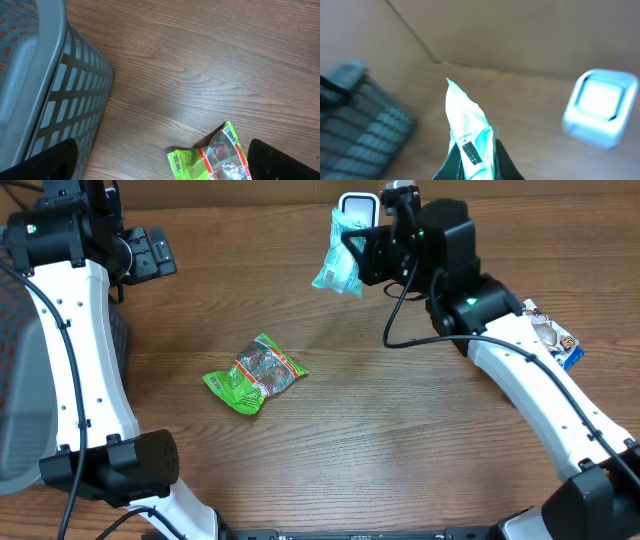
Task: Scan the item barcode
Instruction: 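Hold the mint packet's barcode up to the white scanner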
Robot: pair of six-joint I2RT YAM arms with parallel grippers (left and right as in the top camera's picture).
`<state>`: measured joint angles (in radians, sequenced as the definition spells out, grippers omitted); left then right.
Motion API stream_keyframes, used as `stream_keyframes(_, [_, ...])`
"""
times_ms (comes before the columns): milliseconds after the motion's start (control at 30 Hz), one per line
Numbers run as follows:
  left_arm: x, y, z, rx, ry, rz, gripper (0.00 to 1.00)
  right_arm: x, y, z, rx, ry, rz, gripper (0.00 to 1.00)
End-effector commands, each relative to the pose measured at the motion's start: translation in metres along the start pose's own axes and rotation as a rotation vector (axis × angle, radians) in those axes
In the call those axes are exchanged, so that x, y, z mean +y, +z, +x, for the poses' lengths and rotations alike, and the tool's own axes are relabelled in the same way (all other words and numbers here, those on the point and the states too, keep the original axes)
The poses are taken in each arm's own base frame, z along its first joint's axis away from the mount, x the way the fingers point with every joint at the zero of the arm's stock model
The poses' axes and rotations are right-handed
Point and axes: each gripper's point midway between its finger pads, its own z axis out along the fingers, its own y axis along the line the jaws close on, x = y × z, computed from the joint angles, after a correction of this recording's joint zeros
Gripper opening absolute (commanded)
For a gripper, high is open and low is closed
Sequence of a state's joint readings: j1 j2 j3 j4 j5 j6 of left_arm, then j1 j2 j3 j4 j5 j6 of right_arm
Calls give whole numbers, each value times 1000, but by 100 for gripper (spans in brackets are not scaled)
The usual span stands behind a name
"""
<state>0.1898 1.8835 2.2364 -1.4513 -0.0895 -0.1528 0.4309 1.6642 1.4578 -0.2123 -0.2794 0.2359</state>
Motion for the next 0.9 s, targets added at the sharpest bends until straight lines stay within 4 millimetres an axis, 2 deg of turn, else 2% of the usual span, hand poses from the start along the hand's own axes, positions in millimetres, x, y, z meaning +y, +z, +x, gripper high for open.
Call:
stream_keyframes(0, [-4, 3, 0, 5, 25, 7, 100, -21, 17, 0, -20, -343, 163, 4])
stream_keyframes(33, [-4, 3, 0, 6, 25, 7, 100, -29, 25, 3, -9, -458, 204, 4])
stream_keyframes(233, [-4, 3, 0, 5, 26, 8, 100, -47, 56, 15, 12, -760, 245, 4])
stream_keyframes(333, [-4, 3, 0, 6, 26, 8, 100, -47, 65, 10, -23, -879, 246, 4])
stream_keyframes(467, [-4, 3, 0, 5, 26, 8, 100, -43, 67, 0, -64, -1126, 217, 4])
stream_keyframes(567, [-4, 3, 0, 6, 26, 8, 100, -35, 71, -11, -163, -1144, 134, 4])
stream_keyframes(667, [-4, 3, 0, 6, 26, 8, 100, -36, 76, -18, -265, -1170, 68, 4])
stream_keyframes(867, [-4, 3, 0, 5, 26, 7, 100, -64, 81, -31, -448, -1179, 38, 4])
